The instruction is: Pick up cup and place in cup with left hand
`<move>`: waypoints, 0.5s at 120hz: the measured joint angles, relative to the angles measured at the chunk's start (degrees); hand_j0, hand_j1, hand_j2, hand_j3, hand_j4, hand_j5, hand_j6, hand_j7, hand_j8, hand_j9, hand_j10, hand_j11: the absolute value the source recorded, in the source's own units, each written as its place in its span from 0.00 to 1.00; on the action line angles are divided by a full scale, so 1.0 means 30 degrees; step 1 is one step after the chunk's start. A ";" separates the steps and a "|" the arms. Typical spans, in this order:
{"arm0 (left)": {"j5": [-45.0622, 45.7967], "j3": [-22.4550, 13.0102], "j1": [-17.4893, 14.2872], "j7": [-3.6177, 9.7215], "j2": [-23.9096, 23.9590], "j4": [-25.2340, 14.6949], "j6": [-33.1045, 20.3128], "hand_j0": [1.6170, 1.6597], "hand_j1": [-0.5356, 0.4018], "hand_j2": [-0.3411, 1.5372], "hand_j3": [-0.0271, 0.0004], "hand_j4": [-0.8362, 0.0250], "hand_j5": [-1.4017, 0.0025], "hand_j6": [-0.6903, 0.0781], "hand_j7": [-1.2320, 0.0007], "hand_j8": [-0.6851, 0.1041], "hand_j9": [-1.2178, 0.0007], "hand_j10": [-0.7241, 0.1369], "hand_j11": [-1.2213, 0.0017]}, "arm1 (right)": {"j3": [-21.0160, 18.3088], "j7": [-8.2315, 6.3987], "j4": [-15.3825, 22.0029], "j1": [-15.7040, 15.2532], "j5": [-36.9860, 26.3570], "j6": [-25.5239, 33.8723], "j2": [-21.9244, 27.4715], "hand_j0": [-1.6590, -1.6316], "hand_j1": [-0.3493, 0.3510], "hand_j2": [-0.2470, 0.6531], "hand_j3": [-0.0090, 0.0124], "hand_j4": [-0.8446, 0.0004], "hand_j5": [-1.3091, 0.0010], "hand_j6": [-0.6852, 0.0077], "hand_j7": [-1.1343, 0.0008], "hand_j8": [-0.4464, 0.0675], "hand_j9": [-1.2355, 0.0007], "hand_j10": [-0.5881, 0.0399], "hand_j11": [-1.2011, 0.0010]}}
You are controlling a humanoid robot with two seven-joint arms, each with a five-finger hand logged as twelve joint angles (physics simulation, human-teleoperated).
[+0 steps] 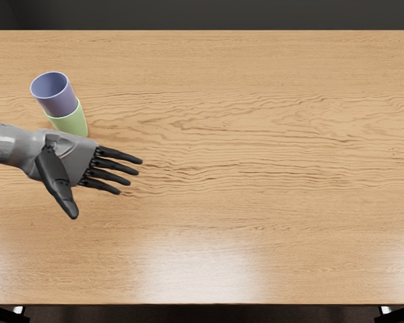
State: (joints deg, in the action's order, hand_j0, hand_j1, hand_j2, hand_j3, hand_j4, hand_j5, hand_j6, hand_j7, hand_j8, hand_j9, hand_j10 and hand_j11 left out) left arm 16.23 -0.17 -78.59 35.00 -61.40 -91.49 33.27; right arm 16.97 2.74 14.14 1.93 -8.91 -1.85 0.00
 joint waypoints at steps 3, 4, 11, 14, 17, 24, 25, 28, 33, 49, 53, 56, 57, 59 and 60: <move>0.0021 0.0004 0.0009 0.0000 -0.0267 -0.0030 0.0127 0.96 0.92 0.18 0.99 0.95 0.98 0.87 0.98 0.84 0.98 0.82 0.98 | 0.0000 -0.0001 0.0001 0.0000 0.0002 0.0000 0.0000 0.04 0.04 0.27 0.42 0.97 0.98 0.95 0.97 0.82 0.97 0.90 0.97; 0.0027 0.0006 0.0009 0.0000 -0.0311 -0.0041 0.0163 0.96 0.92 0.18 0.99 0.95 0.98 0.87 0.98 0.84 0.98 0.82 0.98 | 0.0000 -0.0001 0.0001 0.0000 0.0003 0.0000 0.0000 0.04 0.04 0.27 0.42 0.97 0.98 0.95 0.97 0.82 0.97 0.90 0.97; 0.0061 0.0031 -0.0002 0.0000 -0.0832 -0.0107 0.0347 0.96 0.92 0.18 0.99 0.95 0.98 0.88 0.98 0.85 0.98 0.82 0.98 | -0.0002 0.0007 0.0002 0.0000 0.0005 0.0000 0.0000 0.04 0.04 0.27 0.42 0.97 0.98 0.95 0.97 0.82 0.97 0.90 0.97; 0.0075 0.0044 -0.0015 0.0000 -0.0996 -0.0135 0.0400 0.96 0.93 0.18 0.99 0.95 0.99 0.88 0.98 0.85 0.98 0.82 0.98 | 0.0000 0.0006 0.0003 0.0006 0.0006 0.0000 0.0000 0.04 0.04 0.27 0.42 0.97 0.98 0.95 0.97 0.82 0.97 0.90 0.97; 0.0086 0.0051 -0.0017 0.0000 -0.1113 -0.0156 0.0441 0.96 0.93 0.18 0.99 0.96 0.99 0.88 0.99 0.85 0.99 0.83 0.99 | 0.0001 0.0008 0.0003 0.0009 0.0007 0.0000 0.0000 0.04 0.04 0.27 0.42 0.97 0.98 0.95 0.97 0.82 0.97 0.90 0.97; 0.0100 0.0077 -0.0082 0.0000 -0.1621 -0.0167 0.0508 0.96 0.93 0.18 0.99 0.96 0.99 0.89 0.99 0.86 0.99 0.83 0.99 | 0.0003 0.0008 0.0003 0.0014 0.0009 0.0000 0.0000 0.04 0.04 0.27 0.42 0.97 0.98 0.95 0.97 0.82 0.97 0.90 0.97; 0.0102 0.0081 -0.0093 0.0000 -0.1675 -0.0166 0.0514 0.96 0.93 0.18 0.99 0.96 0.99 0.89 0.99 0.86 0.99 0.83 0.99 | 0.0002 0.0007 0.0003 0.0015 0.0009 0.0000 0.0000 0.04 0.04 0.27 0.42 0.97 0.98 0.95 0.97 0.82 0.97 0.90 0.97; 0.0108 0.0119 -0.0126 0.0000 -0.2012 -0.0162 0.0531 0.96 0.93 0.18 0.99 0.96 0.99 0.89 0.99 0.86 0.99 0.83 0.99 | 0.0001 0.0007 0.0003 0.0018 0.0009 0.0000 0.0000 0.04 0.04 0.27 0.42 0.97 0.98 0.96 0.97 0.82 0.97 0.90 0.97; 0.0273 0.0201 -0.0130 0.0000 -0.2572 -0.0158 0.0554 0.96 0.93 0.18 0.99 0.96 0.99 0.89 0.99 0.86 0.99 0.83 0.99 | 0.0000 0.0005 0.0004 0.0020 0.0010 0.0000 0.0000 0.04 0.04 0.27 0.42 0.97 0.98 0.96 0.97 0.82 0.97 0.90 0.97; 0.0779 0.0328 -0.0124 0.0000 -0.2650 -0.0007 0.0588 0.96 0.94 0.18 0.99 0.97 1.00 0.89 1.00 0.86 1.00 0.84 1.00 | 0.0001 -0.0002 0.0004 0.0021 0.0010 0.0000 0.0000 0.04 0.04 0.27 0.42 0.97 0.98 0.95 0.97 0.82 0.97 0.90 0.97; 0.0834 0.0347 -0.0168 0.0000 -0.2628 0.0013 0.0591 0.96 0.94 0.18 0.99 0.97 1.00 0.90 1.00 0.86 1.00 0.84 1.00 | 0.0005 -0.0002 0.0004 0.0024 0.0010 0.0000 0.0000 0.04 0.04 0.27 0.42 0.97 0.98 0.95 0.97 0.82 0.97 0.90 0.97; 0.0877 0.0358 -0.0247 0.0000 -0.2576 0.0028 0.0593 0.96 0.94 0.18 0.99 0.97 1.00 0.90 1.00 0.87 1.00 0.84 1.00 | 0.0005 -0.0003 0.0004 0.0025 0.0011 0.0000 0.0000 0.04 0.04 0.27 0.42 0.97 0.98 0.95 0.97 0.82 0.97 0.90 0.97; 0.0891 0.0360 -0.0285 0.0000 -0.2556 0.0032 0.0594 0.96 0.94 0.18 0.99 0.97 1.00 0.90 1.00 0.87 1.00 0.84 1.00 | 0.0004 -0.0003 0.0004 0.0023 0.0011 0.0000 0.0000 0.04 0.04 0.27 0.42 0.97 0.98 0.95 0.97 0.82 0.97 0.90 0.97; 0.0921 0.0366 -0.0343 0.0000 -0.2539 0.0040 0.0594 0.96 0.94 0.18 0.99 0.97 1.00 0.90 1.00 0.87 1.00 0.84 1.00 | 0.0003 -0.0003 0.0004 0.0024 0.0011 0.0000 0.0000 0.04 0.04 0.27 0.42 0.97 0.98 0.95 0.97 0.82 0.97 0.90 0.97; 0.0933 0.0368 -0.0389 0.0000 -0.2536 0.0044 0.0596 0.96 0.94 0.18 0.99 0.97 1.00 0.90 1.00 0.87 1.00 0.84 1.00 | 0.0005 -0.0003 0.0004 0.0022 0.0011 0.0000 0.0000 0.04 0.04 0.27 0.42 0.97 0.98 0.95 0.97 0.82 0.97 0.90 0.97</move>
